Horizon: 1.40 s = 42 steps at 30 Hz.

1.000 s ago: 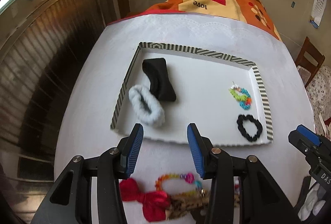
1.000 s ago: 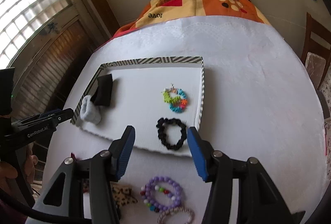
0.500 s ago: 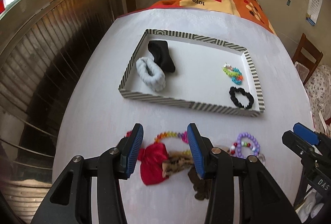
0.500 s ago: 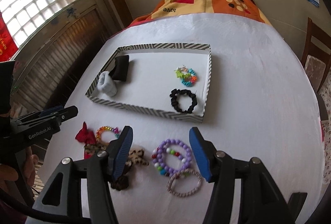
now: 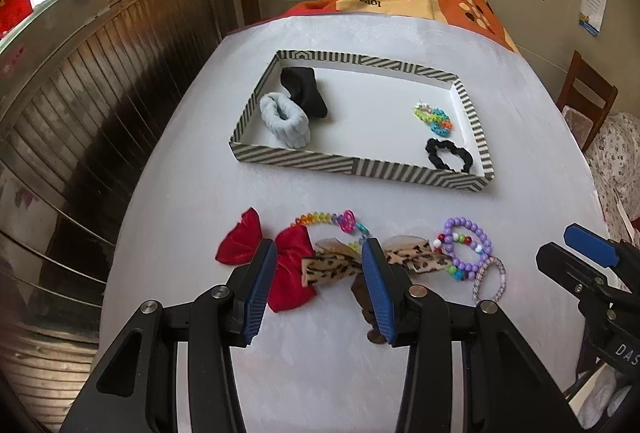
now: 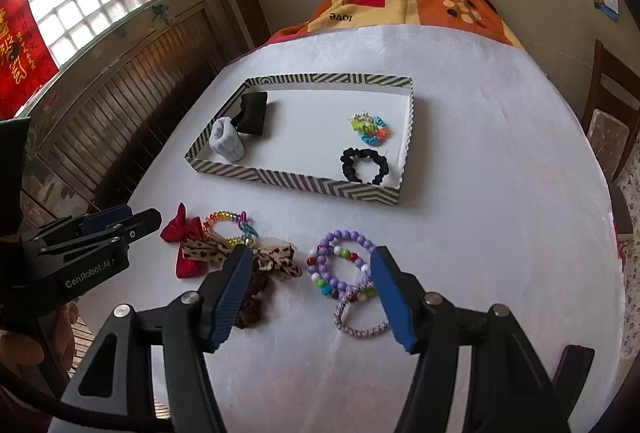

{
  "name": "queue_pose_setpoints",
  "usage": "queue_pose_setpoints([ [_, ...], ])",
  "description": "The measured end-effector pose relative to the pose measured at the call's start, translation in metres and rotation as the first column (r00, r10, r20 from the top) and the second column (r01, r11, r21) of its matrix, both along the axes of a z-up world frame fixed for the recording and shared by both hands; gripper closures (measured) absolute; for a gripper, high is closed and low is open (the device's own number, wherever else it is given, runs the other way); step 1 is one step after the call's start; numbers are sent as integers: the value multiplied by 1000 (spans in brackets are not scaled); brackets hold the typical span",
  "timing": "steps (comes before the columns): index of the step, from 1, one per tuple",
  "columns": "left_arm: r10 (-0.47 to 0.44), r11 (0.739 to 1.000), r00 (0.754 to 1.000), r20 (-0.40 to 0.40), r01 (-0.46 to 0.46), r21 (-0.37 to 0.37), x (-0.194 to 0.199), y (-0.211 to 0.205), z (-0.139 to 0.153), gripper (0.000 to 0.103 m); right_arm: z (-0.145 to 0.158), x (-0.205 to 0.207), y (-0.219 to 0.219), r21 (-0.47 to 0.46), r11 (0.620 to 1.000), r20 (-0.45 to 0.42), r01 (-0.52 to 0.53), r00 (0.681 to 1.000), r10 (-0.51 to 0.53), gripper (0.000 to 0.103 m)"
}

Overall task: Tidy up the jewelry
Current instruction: 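Withdraw both tools from the tray back over the remaining accessories, then grasp the red satin bow with the left tool while the right tool grasps the purple bead bracelet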

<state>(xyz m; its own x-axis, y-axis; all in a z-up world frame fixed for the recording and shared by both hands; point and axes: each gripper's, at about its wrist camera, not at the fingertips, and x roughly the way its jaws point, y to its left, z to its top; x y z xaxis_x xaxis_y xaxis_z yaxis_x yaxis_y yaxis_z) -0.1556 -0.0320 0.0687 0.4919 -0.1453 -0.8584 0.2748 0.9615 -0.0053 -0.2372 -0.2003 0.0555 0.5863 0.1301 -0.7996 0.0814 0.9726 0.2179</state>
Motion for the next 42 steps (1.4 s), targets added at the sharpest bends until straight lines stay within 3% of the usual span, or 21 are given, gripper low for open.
queue_pose_setpoints([
  [15,-4,1000,999,-34,4,-4,-10,2,-8,78,-7,-12,-10,-3,1000,-27,6,1000,-6,37],
  [20,14,998,993,-118,-21,-57,-1,22,-22,78,-14,-10,-13,-4,1000,-47,5,999,-5,37],
  [29,122,983,960,-253,-152,-101,19,77,-54,78,-37,-3,-21,19,1000,-96,13,995,-11,37],
  [36,137,972,941,-308,-187,-140,36,86,-65,78,-52,4,-30,17,999,-136,31,990,-29,37],
  [42,221,927,893,-392,-317,-200,57,97,-85,78,-57,11,-38,26,998,-149,59,987,-55,37],
])
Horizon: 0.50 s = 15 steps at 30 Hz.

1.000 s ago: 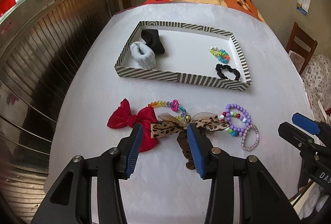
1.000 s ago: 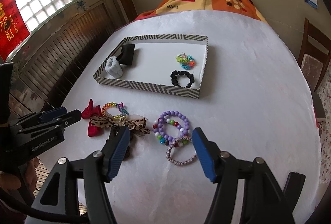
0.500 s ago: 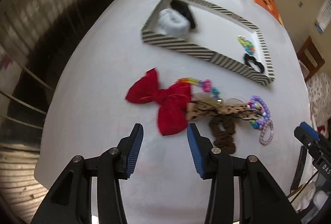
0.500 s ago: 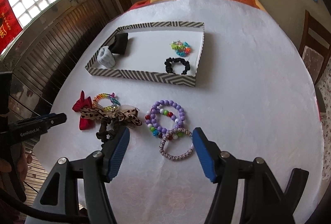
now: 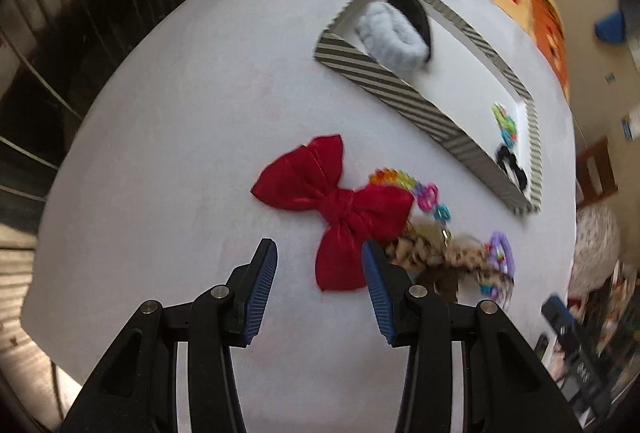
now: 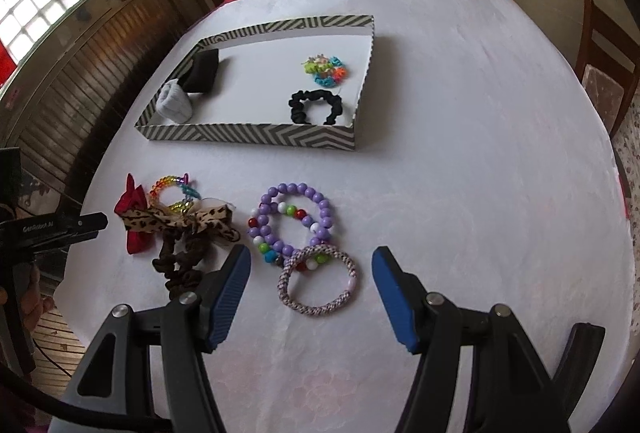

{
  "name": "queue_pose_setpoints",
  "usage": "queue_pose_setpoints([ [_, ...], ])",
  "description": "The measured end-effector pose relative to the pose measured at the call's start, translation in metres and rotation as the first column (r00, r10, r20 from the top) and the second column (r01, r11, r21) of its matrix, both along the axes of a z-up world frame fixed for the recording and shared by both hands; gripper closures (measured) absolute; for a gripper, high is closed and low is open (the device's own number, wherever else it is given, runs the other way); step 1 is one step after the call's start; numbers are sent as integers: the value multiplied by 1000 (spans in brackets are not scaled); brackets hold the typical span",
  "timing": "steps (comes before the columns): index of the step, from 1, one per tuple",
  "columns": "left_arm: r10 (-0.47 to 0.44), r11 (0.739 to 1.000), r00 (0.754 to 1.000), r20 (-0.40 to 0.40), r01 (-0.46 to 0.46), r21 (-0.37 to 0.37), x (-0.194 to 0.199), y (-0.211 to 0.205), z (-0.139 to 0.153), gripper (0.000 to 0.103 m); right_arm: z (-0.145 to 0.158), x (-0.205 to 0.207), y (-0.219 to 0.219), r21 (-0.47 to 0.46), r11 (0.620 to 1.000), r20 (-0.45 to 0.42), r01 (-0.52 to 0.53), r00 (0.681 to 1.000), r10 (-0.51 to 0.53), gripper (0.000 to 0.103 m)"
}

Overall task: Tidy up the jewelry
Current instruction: 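Grasp the red satin bow with the left tool while the right tool grasps the purple bead bracelet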

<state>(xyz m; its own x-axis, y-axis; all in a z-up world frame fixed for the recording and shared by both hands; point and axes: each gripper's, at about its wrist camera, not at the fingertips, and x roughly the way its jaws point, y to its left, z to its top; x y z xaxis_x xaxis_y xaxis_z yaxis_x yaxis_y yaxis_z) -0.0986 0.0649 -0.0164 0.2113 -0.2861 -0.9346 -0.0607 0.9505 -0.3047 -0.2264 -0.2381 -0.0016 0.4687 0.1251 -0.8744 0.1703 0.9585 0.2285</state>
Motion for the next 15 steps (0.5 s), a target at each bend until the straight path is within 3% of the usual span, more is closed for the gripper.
queue_pose_setpoints([
  [9,72,997,997,-30,-72,-2,22,-7,-22,78,6,18,2,-7,1000,14,-4,1000,4,37],
  [15,47,999,999,-21,-47,16,31,-14,-26,78,3,28,-17,5,999,15,39,999,-39,37],
])
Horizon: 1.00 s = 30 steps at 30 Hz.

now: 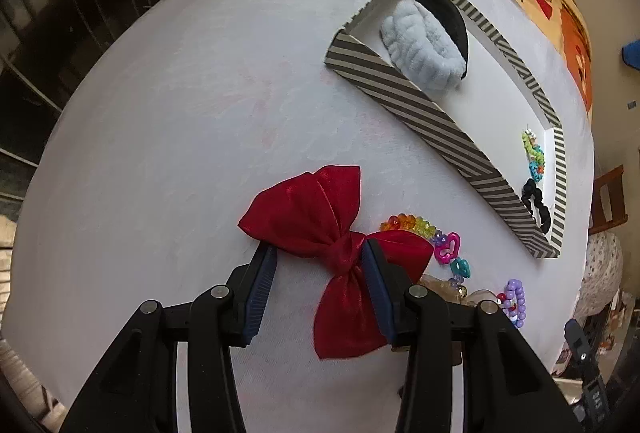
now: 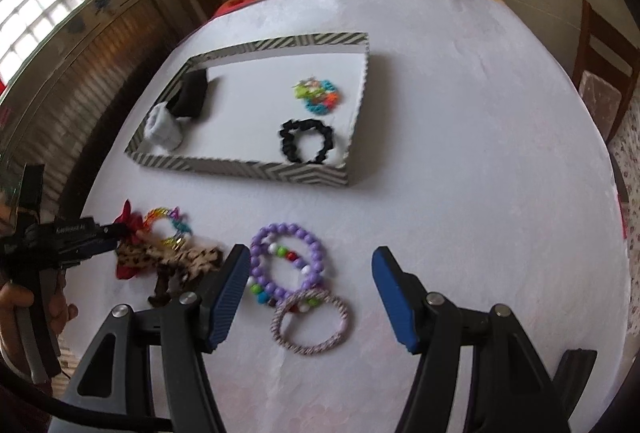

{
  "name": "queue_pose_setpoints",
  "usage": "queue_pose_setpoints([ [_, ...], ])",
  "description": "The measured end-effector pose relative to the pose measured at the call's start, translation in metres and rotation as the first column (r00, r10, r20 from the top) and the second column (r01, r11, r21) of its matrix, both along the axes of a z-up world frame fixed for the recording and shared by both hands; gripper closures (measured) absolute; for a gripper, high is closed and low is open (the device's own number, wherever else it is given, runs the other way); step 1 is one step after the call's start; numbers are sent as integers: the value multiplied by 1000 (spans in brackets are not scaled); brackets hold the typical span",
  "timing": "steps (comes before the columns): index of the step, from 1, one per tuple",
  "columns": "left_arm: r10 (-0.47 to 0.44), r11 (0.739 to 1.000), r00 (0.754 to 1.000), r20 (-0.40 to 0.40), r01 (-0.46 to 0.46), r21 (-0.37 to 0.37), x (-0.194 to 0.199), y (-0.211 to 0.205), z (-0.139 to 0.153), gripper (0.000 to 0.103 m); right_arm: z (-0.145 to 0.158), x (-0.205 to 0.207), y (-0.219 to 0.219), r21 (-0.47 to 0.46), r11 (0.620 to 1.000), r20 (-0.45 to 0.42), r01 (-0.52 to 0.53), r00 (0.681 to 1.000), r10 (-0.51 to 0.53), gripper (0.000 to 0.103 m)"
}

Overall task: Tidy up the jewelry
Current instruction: 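Grasp the red satin bow with the left tool while the right tool grasps the purple bead bracelet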

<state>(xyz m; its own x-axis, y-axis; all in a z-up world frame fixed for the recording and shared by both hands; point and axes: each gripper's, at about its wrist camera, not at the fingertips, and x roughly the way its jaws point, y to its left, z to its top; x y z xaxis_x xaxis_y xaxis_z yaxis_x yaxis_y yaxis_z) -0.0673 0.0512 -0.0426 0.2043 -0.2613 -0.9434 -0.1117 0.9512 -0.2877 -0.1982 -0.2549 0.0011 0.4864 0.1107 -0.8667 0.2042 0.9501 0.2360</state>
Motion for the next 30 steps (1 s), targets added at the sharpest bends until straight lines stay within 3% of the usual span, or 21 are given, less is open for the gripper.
queue_pose_setpoints([
  [4,-23,1000,1000,13,23,5,3,-3,0,78,-15,10,2,-17,999,-19,-30,999,30,38],
  [6,-55,998,998,32,55,-3,5,-5,1,96,-24,17,5,-26,998,-31,-53,998,53,47],
  [9,-83,997,995,49,83,6,7,-6,5,103,-38,26,10,-62,995,-66,-84,995,80,55],
  [15,-91,996,994,68,92,-7,10,10,18,103,-56,36,16,-58,991,-98,-123,988,117,71],
  [21,-82,996,992,100,84,-7,12,20,37,103,-59,40,28,-89,980,-104,-177,980,168,74],
  [24,-87,996,990,109,88,-7,11,20,43,103,-62,44,32,-99,976,-114,-196,976,184,93],
  [27,-94,995,988,122,97,-14,6,18,50,103,-59,43,33,-67,977,-96,-201,976,194,93],
  [30,-102,995,985,143,104,-5,0,17,58,103,-36,34,28,-15,983,-35,-181,983,180,93],
])
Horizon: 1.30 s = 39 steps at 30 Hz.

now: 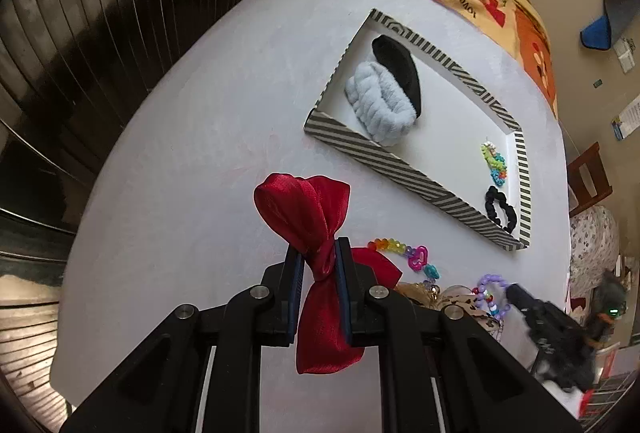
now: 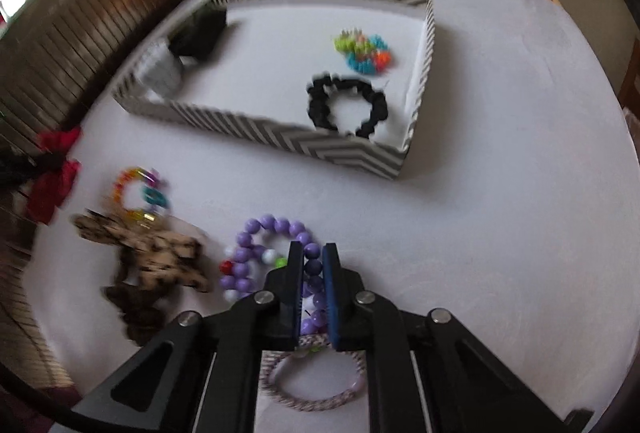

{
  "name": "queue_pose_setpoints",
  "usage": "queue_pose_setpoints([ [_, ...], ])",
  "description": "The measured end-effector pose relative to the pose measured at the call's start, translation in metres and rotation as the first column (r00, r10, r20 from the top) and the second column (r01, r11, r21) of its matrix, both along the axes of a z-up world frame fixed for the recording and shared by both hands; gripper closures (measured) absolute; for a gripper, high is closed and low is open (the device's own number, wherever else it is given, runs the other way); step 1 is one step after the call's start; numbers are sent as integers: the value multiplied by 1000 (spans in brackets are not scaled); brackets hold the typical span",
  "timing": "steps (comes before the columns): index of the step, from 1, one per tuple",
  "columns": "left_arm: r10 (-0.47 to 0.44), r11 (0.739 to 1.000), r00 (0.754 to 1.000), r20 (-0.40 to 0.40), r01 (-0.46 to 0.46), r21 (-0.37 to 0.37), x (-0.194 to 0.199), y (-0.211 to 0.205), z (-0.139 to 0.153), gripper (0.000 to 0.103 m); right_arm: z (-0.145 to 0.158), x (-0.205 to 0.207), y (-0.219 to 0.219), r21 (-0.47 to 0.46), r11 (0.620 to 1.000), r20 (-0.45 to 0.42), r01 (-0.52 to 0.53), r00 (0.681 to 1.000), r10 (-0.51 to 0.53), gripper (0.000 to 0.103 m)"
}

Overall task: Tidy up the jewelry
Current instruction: 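Grasp the red satin bow with the left tool while the right tool grasps the purple bead bracelet, then carry the red bow and purple bracelet into the tray and open both tools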

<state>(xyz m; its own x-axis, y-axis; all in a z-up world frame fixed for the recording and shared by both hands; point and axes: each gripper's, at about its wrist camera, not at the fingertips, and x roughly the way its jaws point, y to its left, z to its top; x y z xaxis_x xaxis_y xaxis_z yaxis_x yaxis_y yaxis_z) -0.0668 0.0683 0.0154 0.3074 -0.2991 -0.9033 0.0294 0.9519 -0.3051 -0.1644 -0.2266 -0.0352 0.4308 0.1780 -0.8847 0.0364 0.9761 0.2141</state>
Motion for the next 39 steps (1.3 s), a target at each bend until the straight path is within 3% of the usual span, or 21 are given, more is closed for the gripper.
queue_pose_setpoints([
  [3,-5,1000,1000,17,5,-3,-2,-2,8,103,31,-10,-2,42,999,66,-2,998,-1,93],
  [8,-22,1000,999,49,23,-5,-6,-8,22,103,70,-17,7,26,999,141,-30,990,26,93],
  [19,-108,994,983,149,106,21,-4,-44,59,103,121,-17,6,2,1000,254,-31,967,29,93],
  [28,-173,984,968,183,160,84,15,-79,66,103,124,8,6,-17,999,256,-37,966,40,93],
  [39,-241,966,955,174,220,135,54,-119,53,103,108,64,1,-23,999,213,-49,976,53,94],
])
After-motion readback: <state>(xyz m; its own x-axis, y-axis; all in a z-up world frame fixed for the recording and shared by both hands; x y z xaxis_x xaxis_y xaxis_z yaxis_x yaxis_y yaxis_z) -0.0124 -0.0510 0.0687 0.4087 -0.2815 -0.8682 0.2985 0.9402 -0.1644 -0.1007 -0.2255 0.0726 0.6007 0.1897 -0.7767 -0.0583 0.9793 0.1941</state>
